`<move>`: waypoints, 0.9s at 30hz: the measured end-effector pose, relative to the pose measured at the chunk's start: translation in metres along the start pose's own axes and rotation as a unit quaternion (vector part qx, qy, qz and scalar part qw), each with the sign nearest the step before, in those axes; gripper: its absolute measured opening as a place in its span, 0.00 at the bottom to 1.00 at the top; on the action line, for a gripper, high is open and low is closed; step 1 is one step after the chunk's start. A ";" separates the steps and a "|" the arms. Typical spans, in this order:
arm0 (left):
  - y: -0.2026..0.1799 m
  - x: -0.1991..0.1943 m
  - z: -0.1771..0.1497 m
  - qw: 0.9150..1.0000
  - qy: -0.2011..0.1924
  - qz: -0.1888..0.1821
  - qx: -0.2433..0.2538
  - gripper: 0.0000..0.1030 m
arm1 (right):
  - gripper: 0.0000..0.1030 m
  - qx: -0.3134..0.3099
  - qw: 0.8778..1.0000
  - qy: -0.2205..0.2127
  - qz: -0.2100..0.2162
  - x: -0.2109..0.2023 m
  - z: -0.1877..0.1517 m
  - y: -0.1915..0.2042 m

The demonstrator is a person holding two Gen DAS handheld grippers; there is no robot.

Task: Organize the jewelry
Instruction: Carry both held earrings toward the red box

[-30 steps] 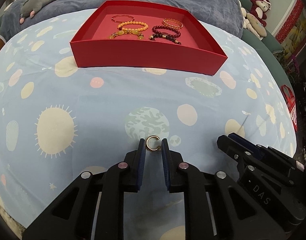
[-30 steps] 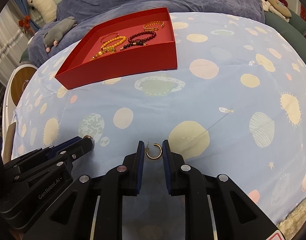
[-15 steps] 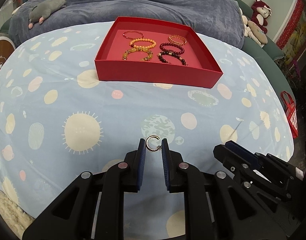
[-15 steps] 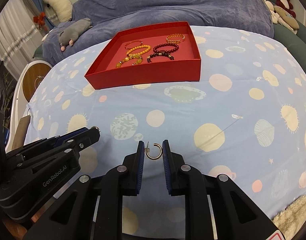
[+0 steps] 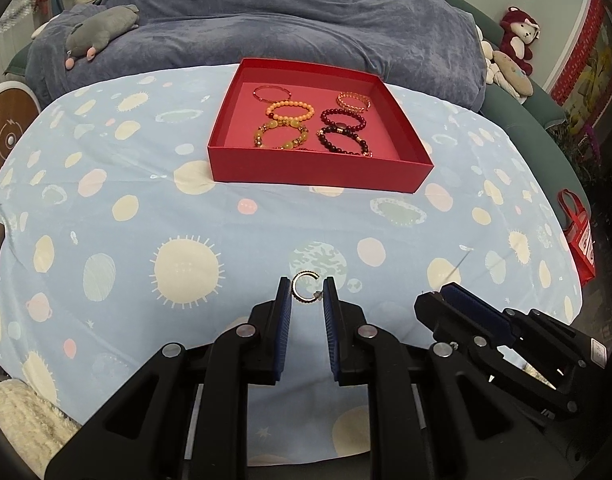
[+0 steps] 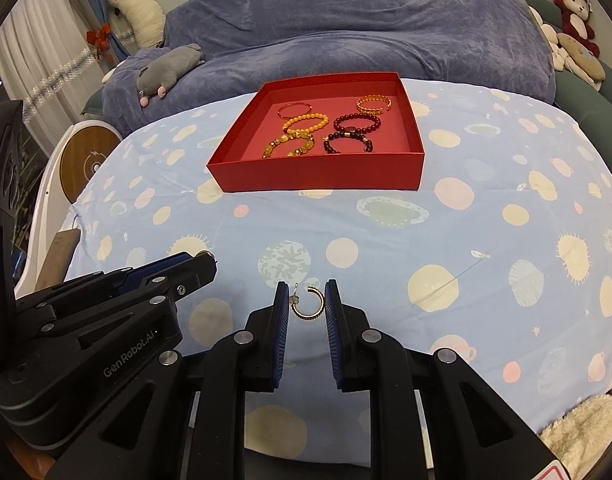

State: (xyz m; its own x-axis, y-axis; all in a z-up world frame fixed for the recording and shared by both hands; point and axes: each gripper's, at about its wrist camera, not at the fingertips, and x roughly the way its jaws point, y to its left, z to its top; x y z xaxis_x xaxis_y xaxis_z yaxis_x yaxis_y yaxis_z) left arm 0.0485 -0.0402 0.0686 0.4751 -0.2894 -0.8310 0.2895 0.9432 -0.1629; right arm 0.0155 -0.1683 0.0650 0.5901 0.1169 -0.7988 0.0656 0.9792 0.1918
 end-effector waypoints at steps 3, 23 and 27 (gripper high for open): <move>-0.001 -0.003 0.003 1.000 -0.004 -0.002 -0.001 0.16 | 0.17 0.000 1.000 -0.004 0.002 -0.002 0.003 0.002; -0.003 0.033 0.139 0.998 -0.054 -0.012 0.002 0.16 | 0.17 -0.014 0.997 -0.069 -0.011 0.032 0.138 -0.015; -0.002 0.056 0.165 0.999 -0.052 -0.004 0.008 0.16 | 0.17 -0.011 0.997 -0.069 -0.014 0.054 0.165 -0.023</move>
State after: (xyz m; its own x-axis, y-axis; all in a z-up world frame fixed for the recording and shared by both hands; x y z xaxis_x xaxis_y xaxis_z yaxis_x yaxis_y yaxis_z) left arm 0.2121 -0.0853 0.1102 0.5564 -0.3122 -0.7700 0.3053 0.9387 -0.1600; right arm 0.1781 -0.2118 0.1116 0.6936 0.0673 -0.7172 0.0670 0.9853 0.1572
